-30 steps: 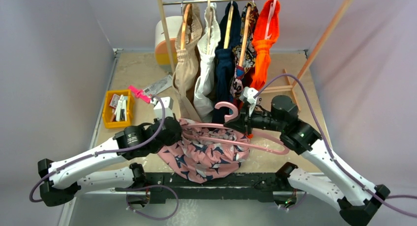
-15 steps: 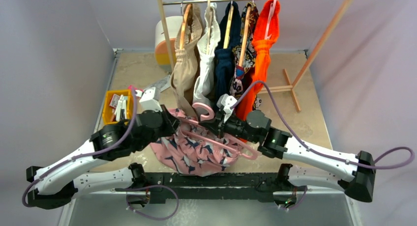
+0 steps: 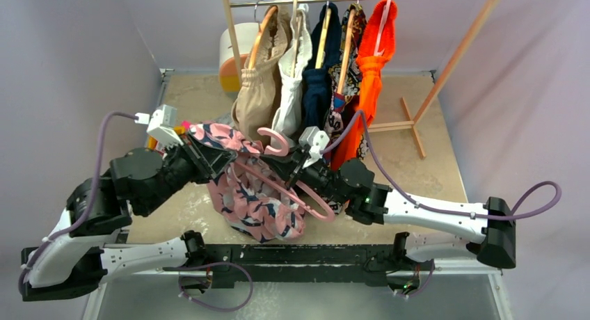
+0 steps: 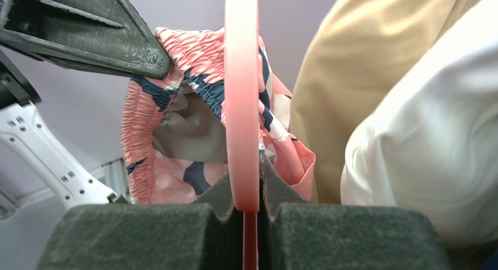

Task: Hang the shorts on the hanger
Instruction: Hang the shorts on the hanger.

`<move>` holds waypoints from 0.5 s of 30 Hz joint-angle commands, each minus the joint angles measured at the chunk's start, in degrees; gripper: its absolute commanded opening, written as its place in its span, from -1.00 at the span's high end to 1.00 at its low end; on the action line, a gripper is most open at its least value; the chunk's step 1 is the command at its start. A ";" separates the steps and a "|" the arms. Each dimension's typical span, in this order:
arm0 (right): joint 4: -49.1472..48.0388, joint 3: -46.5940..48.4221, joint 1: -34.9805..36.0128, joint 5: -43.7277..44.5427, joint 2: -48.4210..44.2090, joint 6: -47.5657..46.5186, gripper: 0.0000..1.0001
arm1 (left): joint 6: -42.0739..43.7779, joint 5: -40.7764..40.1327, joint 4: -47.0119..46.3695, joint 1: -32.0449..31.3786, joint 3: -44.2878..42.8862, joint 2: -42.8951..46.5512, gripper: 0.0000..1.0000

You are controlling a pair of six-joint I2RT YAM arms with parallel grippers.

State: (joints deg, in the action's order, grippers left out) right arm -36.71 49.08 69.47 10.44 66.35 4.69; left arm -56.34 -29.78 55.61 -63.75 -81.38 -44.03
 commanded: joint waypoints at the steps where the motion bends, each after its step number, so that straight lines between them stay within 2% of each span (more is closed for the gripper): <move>1: -4.01 6.92 1.43 0.02 -0.87 -4.17 1.00 | 3.55 0.73 0.50 0.22 -6.85 -1.57 1.00; 10: -5.68 17.69 2.16 3.12 -0.05 -12.18 1.00 | 7.47 -0.62 -0.23 0.20 -21.79 -10.18 1.00; 15: 0.57 26.31 2.17 -0.08 6.21 -13.61 1.00 | 9.45 1.53 -4.43 0.20 -28.48 -14.94 1.00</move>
State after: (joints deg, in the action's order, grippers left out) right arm -35.07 68.55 71.37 11.33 69.17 -5.82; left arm -49.87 -30.20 56.40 -63.72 -105.60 -56.86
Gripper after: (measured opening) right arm 0.042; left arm 0.016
